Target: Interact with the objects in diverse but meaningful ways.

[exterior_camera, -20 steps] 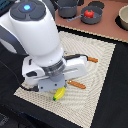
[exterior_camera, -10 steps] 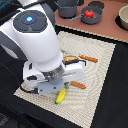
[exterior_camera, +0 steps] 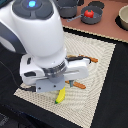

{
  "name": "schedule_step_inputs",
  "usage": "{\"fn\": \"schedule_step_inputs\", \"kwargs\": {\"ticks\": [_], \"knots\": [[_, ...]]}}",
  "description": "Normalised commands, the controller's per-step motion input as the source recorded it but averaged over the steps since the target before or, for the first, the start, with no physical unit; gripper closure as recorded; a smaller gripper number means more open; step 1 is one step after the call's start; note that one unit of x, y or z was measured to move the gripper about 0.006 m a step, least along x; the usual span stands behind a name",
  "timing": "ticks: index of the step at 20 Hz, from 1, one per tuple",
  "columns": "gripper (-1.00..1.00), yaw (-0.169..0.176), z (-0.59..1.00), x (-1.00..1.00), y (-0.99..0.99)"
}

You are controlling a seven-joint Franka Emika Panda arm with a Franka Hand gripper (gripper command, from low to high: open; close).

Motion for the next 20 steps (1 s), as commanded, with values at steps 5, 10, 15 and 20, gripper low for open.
{"fn": "schedule_step_inputs", "kwargs": {"ticks": [5, 10, 15, 20], "knots": [[-1.00, 0.046, 0.15, -0.99, 0.39], [-1.00, 0.059, -0.01, -1.00, 0.33], [-1.00, 0.070, -0.06, -1.00, 0.29], [-1.00, 0.080, -0.16, -1.00, 0.29]]}}
